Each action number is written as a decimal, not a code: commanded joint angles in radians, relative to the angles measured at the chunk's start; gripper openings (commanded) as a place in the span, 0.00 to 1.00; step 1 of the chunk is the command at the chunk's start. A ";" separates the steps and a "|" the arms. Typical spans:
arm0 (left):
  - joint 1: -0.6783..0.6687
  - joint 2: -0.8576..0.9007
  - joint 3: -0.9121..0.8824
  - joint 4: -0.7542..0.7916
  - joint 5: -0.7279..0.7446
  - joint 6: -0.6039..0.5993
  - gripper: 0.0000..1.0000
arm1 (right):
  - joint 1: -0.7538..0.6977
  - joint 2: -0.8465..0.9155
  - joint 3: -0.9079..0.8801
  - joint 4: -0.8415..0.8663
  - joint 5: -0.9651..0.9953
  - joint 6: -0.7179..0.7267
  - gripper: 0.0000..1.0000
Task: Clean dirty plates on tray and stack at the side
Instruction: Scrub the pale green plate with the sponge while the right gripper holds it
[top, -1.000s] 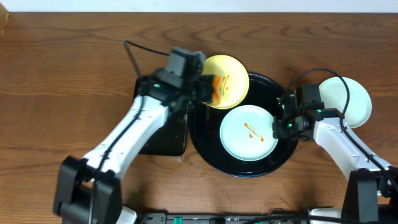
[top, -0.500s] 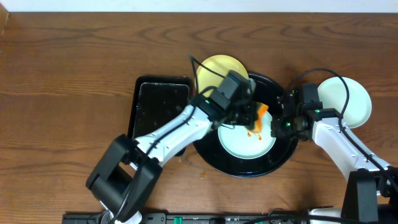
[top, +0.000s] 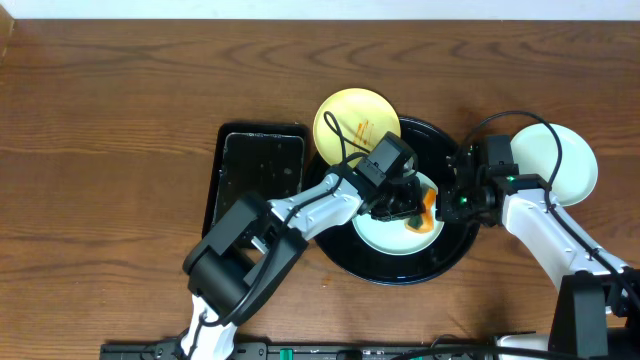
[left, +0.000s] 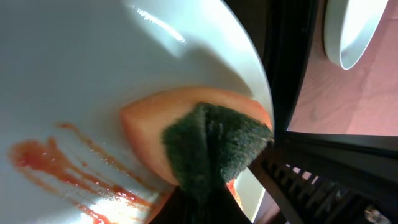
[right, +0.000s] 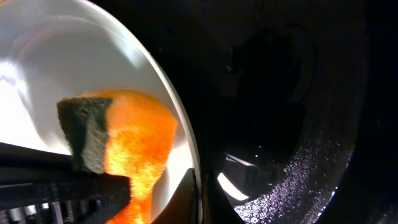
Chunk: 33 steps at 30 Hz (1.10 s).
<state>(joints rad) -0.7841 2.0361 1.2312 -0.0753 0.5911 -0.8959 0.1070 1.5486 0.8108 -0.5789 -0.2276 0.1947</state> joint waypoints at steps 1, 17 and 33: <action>-0.008 0.028 0.018 0.002 0.064 -0.049 0.08 | 0.006 0.010 0.010 0.002 -0.009 0.014 0.01; 0.098 0.058 0.018 -0.050 -0.187 0.166 0.07 | 0.006 0.010 -0.011 -0.054 0.045 0.015 0.01; 0.089 -0.013 0.019 -0.227 -0.111 0.327 0.07 | 0.005 0.010 -0.013 -0.042 0.051 0.015 0.01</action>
<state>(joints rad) -0.6937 2.0418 1.2816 -0.3046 0.4313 -0.6624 0.1074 1.5539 0.8093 -0.6205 -0.2207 0.1997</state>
